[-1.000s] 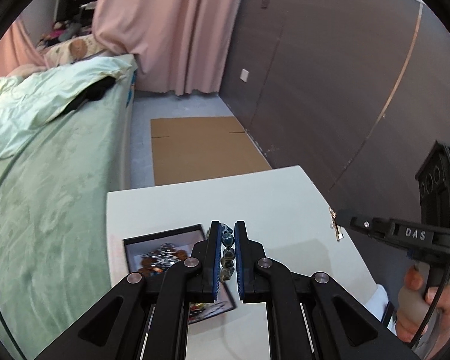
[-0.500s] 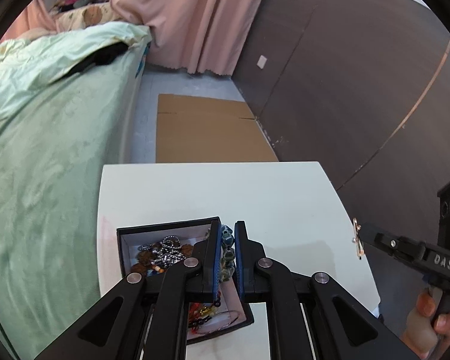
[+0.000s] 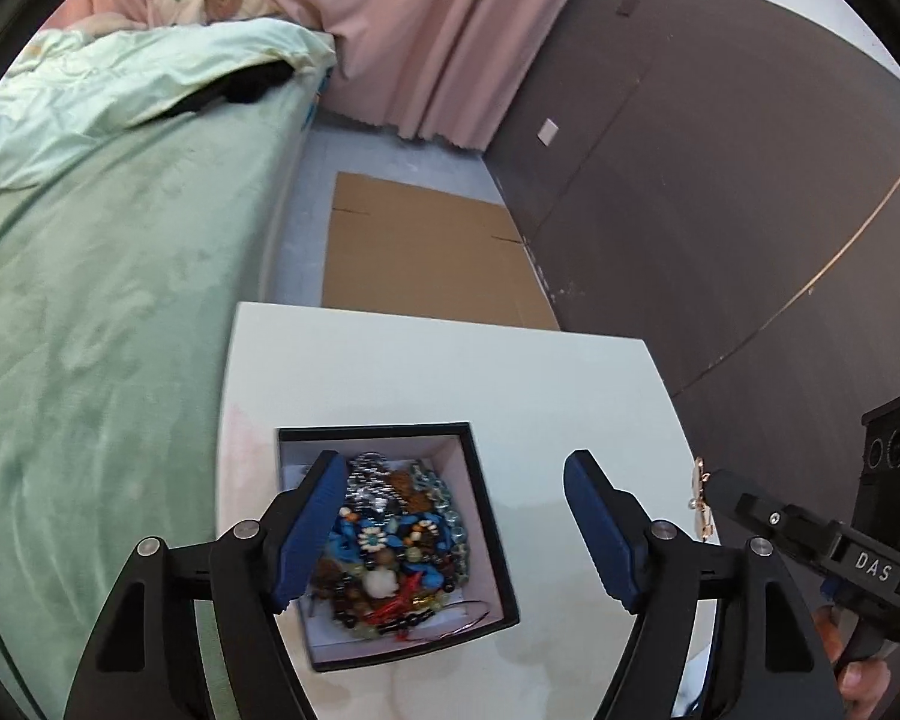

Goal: Organize jewelry
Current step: 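Lower the butterfly pendant into the black box and open the right gripper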

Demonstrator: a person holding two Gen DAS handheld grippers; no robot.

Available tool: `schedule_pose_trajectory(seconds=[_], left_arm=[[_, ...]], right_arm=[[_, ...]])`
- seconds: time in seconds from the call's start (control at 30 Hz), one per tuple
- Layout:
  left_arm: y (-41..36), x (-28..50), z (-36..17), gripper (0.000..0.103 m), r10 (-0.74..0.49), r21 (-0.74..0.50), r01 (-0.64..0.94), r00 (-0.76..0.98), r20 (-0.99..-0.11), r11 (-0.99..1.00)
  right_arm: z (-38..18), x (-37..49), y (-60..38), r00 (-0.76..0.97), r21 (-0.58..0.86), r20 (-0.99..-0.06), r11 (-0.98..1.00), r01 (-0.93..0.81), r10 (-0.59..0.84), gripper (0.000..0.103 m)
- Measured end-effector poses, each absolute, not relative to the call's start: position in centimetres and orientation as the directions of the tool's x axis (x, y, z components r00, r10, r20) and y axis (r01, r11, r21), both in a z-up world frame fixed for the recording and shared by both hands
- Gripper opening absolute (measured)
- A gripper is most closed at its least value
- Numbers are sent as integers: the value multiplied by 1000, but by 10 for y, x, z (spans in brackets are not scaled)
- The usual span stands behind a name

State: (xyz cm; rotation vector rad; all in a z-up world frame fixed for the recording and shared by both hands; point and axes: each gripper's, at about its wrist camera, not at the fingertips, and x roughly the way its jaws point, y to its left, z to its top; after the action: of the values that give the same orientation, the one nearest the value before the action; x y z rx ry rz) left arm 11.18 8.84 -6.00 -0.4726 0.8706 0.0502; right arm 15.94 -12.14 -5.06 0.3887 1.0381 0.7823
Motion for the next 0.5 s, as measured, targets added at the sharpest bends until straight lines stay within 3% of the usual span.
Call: schedule_pose_trajectory(seconds=[0.5], left_arm=[[129, 79, -48, 77, -98, -397, -304, 675, -731, 866]], right_arm=[[-60, 132, -53, 179, 613, -632, 628, -479, 754, 2]])
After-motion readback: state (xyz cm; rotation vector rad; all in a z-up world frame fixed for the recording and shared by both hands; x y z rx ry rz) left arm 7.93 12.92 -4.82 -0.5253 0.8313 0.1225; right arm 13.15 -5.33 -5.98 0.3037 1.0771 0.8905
